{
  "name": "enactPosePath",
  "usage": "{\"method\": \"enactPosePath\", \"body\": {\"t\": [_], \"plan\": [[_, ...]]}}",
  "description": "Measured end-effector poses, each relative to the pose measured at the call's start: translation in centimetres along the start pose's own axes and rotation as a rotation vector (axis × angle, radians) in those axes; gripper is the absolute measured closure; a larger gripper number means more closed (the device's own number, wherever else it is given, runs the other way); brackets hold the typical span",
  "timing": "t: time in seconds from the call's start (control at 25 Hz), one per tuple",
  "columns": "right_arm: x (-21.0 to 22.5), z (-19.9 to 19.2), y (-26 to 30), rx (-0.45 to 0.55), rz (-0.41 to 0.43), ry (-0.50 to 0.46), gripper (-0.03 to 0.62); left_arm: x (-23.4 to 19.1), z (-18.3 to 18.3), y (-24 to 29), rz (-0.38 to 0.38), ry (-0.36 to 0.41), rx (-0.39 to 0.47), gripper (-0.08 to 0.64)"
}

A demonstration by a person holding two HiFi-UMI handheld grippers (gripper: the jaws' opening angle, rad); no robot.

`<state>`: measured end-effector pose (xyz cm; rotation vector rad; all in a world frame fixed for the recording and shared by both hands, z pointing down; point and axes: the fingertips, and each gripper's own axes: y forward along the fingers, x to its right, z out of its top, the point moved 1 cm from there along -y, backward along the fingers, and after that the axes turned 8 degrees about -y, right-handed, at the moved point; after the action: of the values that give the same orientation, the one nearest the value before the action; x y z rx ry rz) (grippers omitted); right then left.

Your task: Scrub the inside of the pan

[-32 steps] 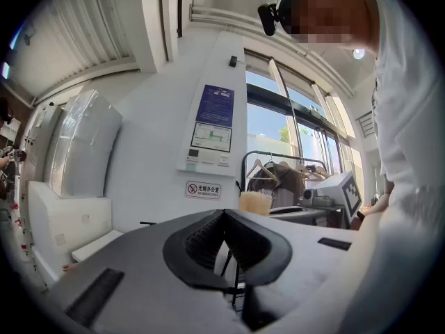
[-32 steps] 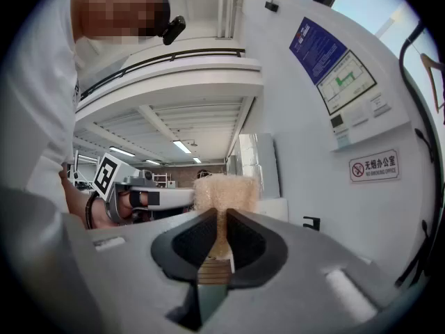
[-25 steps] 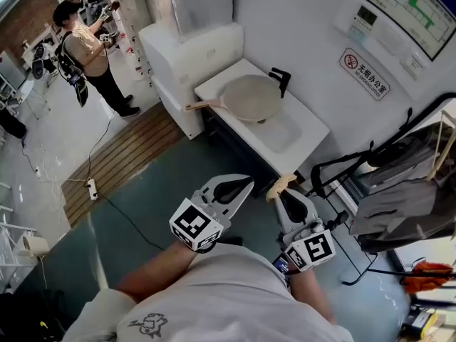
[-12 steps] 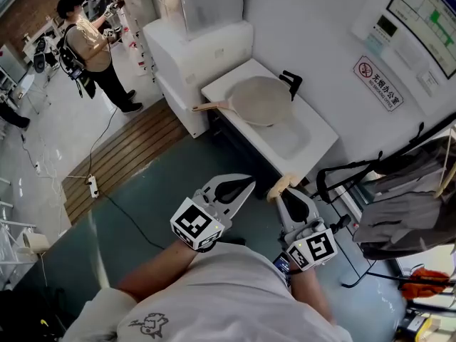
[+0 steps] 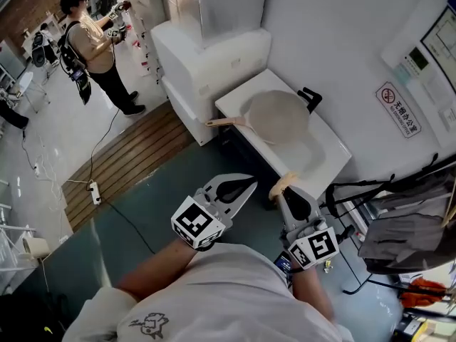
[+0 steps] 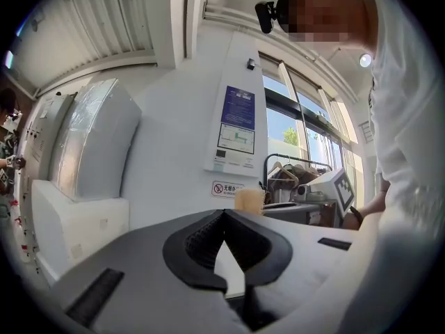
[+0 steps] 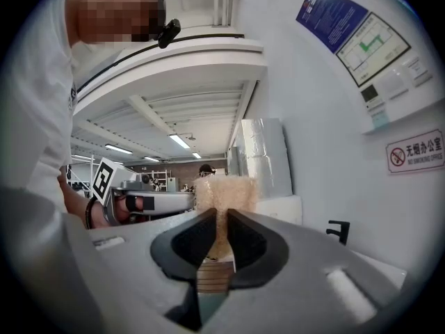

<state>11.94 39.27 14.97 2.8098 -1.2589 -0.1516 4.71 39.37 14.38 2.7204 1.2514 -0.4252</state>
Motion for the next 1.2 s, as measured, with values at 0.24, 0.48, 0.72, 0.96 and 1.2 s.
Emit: {"method": "enactPosePath", "body": {"t": [0.24,0.48,0.72,0.96,1.2], "plan": [[-1.1,1.3,6.9,-0.001,-0.014,0.005,0.541,-6.1,3.0,-2.4,-0.027,0.008,-0.007,0.561],[-2.2,1.8,11.2,0.0,-0.028,0.015,0.541,-10.0,4.1,-3.8,-0.042,0.002,-0.022,0.561],[-1.0,1.1,13.7,-0.005,-0.026,0.032,0.54,-12.4,3.6,-3.4,-0.039,-0.01,-0.043,0.561],[1.7,-0.4,15.9,-0.006,-0.007,0.068,0.54,-14.8,3.7,-2.0,-0.007,-0.001,-0.05,0.561],[6.5,-0.8,18.5,0.005,0.017,0.078,0.54,-17.5,3.9,1.9,0.01,0.009,-0.072,0.561]]}}
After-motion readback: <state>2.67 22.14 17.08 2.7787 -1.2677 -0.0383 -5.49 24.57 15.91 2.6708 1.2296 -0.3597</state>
